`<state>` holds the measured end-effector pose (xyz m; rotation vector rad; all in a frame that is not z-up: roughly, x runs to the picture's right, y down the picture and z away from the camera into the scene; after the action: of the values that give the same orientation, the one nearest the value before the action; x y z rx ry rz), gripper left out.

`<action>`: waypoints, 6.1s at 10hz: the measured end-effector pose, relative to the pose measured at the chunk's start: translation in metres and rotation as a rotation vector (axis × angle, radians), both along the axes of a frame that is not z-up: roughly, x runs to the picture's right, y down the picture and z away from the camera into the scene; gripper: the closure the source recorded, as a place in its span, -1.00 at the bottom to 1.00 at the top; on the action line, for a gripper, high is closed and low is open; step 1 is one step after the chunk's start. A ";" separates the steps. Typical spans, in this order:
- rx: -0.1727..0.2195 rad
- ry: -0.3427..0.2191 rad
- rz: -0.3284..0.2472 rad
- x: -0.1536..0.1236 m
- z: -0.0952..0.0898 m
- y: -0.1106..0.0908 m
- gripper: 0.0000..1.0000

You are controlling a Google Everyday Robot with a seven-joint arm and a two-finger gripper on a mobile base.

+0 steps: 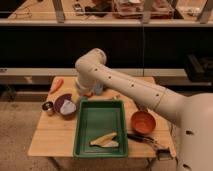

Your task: Wipe table surface with towel

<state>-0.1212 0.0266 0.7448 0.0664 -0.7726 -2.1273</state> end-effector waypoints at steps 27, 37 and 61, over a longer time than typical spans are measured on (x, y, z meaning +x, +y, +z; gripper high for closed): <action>-0.039 0.209 0.203 -0.089 0.084 -0.009 -0.22; -0.062 0.171 0.102 -0.111 0.119 0.044 -0.22; -0.102 0.013 -0.026 -0.128 0.160 0.070 0.94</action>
<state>-0.2496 0.0969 0.9052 -0.0124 -0.8771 -2.1072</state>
